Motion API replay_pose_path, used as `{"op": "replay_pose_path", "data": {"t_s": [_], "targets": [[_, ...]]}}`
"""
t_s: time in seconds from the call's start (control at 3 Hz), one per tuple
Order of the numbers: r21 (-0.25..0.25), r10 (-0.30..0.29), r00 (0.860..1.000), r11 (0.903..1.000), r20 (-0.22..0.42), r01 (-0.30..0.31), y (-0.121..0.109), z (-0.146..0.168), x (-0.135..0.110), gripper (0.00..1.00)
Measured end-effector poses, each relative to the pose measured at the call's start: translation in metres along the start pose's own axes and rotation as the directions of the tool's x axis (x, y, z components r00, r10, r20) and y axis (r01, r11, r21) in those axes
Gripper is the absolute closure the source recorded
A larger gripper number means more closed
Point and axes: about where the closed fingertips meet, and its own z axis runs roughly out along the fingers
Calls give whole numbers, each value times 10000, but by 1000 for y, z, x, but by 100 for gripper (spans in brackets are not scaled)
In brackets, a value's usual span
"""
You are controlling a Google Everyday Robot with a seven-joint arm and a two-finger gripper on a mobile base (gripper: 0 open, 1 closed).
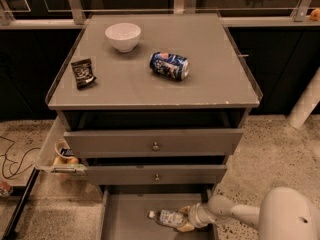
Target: Place blue plastic bottle into bottom drawer
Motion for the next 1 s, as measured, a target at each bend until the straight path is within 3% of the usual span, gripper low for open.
{"op": "replay_pose_path", "data": {"t_s": [0.33, 0.67, 1.0], "targets": [[0, 0, 10000, 10000, 0, 0, 0, 0, 0, 11], [-1, 0, 10000, 10000, 0, 0, 0, 0, 0, 0], [-1, 0, 10000, 10000, 0, 0, 0, 0, 0, 0]]}}
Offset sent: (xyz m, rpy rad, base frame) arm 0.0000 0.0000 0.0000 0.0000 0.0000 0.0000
